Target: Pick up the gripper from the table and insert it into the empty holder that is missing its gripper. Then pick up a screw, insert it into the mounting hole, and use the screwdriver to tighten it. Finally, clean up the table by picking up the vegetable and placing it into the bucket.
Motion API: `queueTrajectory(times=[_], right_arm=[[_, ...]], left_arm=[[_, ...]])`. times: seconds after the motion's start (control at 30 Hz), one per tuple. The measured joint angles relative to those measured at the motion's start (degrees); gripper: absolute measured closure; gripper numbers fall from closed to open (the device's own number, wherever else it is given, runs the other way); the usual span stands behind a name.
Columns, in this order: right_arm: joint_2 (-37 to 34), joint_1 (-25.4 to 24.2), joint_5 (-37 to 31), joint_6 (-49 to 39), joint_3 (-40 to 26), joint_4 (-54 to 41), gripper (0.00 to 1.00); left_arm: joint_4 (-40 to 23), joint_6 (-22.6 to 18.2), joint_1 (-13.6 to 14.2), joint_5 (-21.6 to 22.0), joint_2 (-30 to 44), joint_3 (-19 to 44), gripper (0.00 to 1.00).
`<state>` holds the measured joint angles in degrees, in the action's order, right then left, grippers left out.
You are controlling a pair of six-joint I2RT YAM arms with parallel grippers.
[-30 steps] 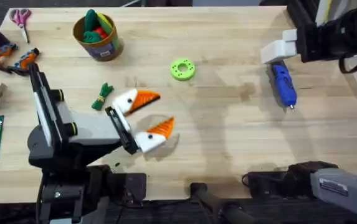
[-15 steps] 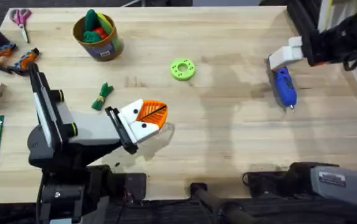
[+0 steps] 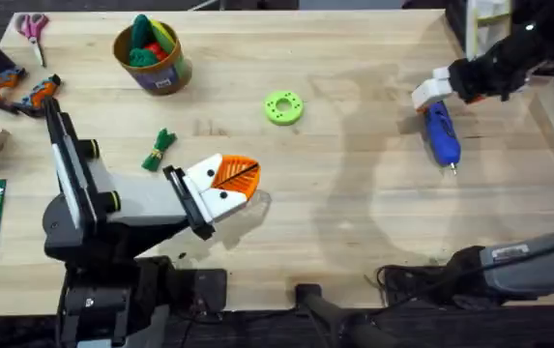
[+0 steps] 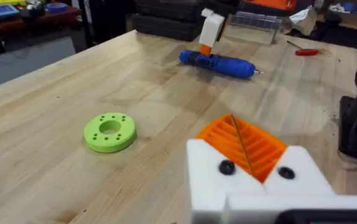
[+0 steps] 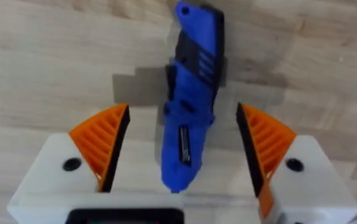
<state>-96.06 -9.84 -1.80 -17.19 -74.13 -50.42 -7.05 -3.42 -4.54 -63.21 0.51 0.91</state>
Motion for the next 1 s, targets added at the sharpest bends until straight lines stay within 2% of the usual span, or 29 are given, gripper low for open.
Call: queueTrajectory(times=[0.23, 0.33, 0.5, 0.6, 0.7, 0.87, 0.9, 1.0], right_arm=[[-6.05, -0.05, 0.0, -1.29, 0.0, 4.68, 0.092], [-7.7, -0.1, 0.0, -1.28, 0.0, 4.51, 0.093], [-10.44, -0.1, 0.0, -1.26, 0.0, 4.57, 0.025], [-11.79, -0.12, 0.11, -1.26, -0.12, 4.63, 0.046], [-11.81, -0.15, 0.04, -1.28, -0.17, 4.59, 0.239], [-12.15, -0.34, -0.42, -1.43, -0.2, 5.56, 0.934], [-12.23, -0.38, -0.25, -1.21, -0.28, 5.62, 0.971], [-12.23, -0.36, -0.27, -1.24, -0.28, 5.61, 0.974]], left_arm=[[0.0, 0.0, 0.0, 0.0, 0.0, 0.0, 0.996], [0.0, 0.0, 0.0, 0.01, 0.0, 0.0, 0.996], [0.0, 0.0, 0.0, -0.01, 0.02, 0.0, 0.996], [0.0, 0.0, 0.0, 0.0, 0.02, 0.0, 0.996], [0.0, -0.01, 0.0, 0.0, 0.0, 0.0, 0.996], [0.0, 0.0, 0.0, 0.01, 0.0, 0.0, 0.996], [0.0, 0.0, 0.0, 0.01, 0.0, 0.0, 0.996], [0.0, 0.0, 0.0, -0.01, 0.0, 0.0, 0.996]])
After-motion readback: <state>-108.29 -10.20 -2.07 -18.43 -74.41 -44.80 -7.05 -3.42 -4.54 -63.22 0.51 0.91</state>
